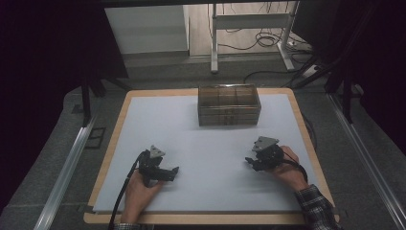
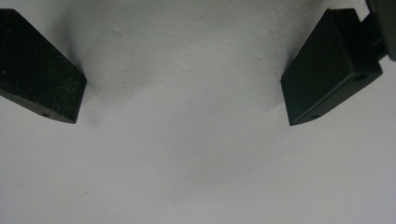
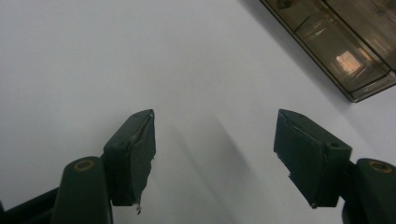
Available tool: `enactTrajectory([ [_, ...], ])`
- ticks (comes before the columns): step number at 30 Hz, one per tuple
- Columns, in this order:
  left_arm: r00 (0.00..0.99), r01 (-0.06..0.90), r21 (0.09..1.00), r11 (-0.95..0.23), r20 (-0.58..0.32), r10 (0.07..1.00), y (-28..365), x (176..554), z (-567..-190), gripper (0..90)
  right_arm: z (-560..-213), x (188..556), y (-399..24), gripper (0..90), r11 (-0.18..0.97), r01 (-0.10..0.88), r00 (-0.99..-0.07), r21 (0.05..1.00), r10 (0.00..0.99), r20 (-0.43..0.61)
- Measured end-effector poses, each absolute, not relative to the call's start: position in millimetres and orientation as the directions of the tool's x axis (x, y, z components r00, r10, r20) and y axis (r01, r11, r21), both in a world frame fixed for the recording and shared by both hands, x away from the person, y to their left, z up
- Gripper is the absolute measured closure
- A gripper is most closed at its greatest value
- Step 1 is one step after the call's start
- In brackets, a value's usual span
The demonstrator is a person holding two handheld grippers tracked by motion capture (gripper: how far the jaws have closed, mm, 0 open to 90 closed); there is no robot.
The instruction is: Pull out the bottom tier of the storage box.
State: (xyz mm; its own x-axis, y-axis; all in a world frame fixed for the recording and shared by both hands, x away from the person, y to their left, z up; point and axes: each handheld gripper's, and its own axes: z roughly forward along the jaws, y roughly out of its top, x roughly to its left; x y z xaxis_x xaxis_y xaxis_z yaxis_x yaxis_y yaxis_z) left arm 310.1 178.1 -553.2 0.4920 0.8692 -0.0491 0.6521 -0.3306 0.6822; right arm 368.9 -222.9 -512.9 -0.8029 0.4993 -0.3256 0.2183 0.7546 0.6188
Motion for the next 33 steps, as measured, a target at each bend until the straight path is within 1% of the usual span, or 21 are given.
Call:
enactTrajectory([
  [4,0.492,0.652,0.682,-0.33,-0.049,0.869,178.1,310.1,-553.2,0.0,-512.3,371.0,-220.9,29.8,0.761,0.211,-0.795,0.613,0.499,-0.345],
  [12,0.492,0.652,0.682,-0.331,-0.049,0.869,178.1,310.1,-553.2,0.0,-511.9,376.1,-214.8,33.3,0.78,0.175,-0.776,0.6,0.485,-0.404],
  [18,0.492,0.652,0.682,-0.33,-0.049,0.869,178.1,310.1,-553.2,0.0,-515.4,380.9,-209.0,37.2,0.804,0.137,-0.757,0.579,0.462,-0.462],
  [20,0.492,0.652,0.682,-0.331,-0.049,0.869,178.1,310.1,-553.2,0.0,-515.6,381.6,-208.7,37.7,0.806,0.135,-0.755,0.576,0.46,-0.467],
  [25,0.492,0.652,0.682,-0.331,-0.049,0.869,178.1,310.1,-553.2,0.0,-518.0,385.8,-203.9,42.5,0.821,0.102,-0.736,0.561,0.442,-0.513],
  [28,0.492,0.652,0.682,-0.33,-0.049,0.869,178.1,310.1,-553.2,0.0,-518.8,387.0,-201.2,43.2,0.828,0.087,-0.731,0.555,0.431,-0.529],
  [31,0.492,0.652,0.682,-0.33,-0.049,0.869,178.0,310.1,-553.2,0.0,-520.4,389.2,-194.8,43.6,0.848,0.064,-0.716,0.526,0.406,-0.568],
  [33,0.492,0.652,0.682,-0.33,-0.049,0.869,178.1,310.1,-553.2,0.0,-521.1,390.1,-193.2,43.6,0.852,0.059,-0.716,0.52,0.4,-0.573],
])
